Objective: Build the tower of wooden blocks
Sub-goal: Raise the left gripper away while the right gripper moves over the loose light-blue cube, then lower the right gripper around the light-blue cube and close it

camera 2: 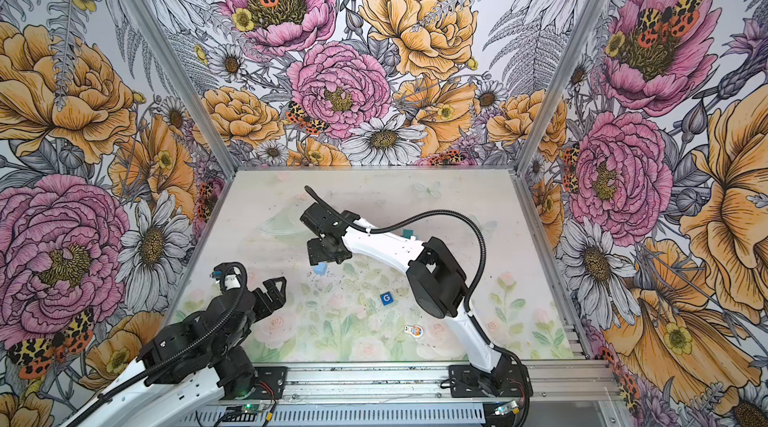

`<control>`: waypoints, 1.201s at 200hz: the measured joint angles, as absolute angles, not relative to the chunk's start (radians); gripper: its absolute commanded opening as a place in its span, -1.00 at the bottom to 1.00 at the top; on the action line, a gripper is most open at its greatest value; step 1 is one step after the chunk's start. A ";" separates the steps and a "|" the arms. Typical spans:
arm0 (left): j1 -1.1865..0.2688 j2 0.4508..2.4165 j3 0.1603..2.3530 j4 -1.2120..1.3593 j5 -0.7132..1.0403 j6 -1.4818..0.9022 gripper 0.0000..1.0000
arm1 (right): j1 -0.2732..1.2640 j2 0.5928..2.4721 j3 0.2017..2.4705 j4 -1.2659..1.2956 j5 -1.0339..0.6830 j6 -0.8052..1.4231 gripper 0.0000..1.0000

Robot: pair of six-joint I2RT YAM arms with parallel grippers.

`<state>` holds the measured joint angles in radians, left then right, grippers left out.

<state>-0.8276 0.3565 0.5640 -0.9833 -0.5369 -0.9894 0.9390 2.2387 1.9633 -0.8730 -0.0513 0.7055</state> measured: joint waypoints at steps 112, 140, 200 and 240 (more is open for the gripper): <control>-0.828 0.315 0.547 -0.984 -0.523 -0.989 0.98 | 1.000 2.341 2.063 -0.931 0.001 0.823 0.32; -0.828 0.300 0.547 -0.984 -0.523 -0.989 0.98 | 1.000 2.370 2.099 -0.933 0.028 0.852 0.25; -0.828 0.292 0.547 -0.984 -0.522 -0.989 0.98 | 1.000 2.418 2.126 -0.950 0.061 0.892 0.16; -0.828 0.279 0.547 -0.984 -0.515 -0.988 0.97 | 0.996 2.431 2.165 -0.959 0.076 0.904 0.02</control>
<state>-0.8276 0.2790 0.5468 -0.9836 -0.5148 -0.9882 0.9962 2.4313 2.1654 -0.9592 0.0765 0.9039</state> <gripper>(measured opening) 0.987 0.538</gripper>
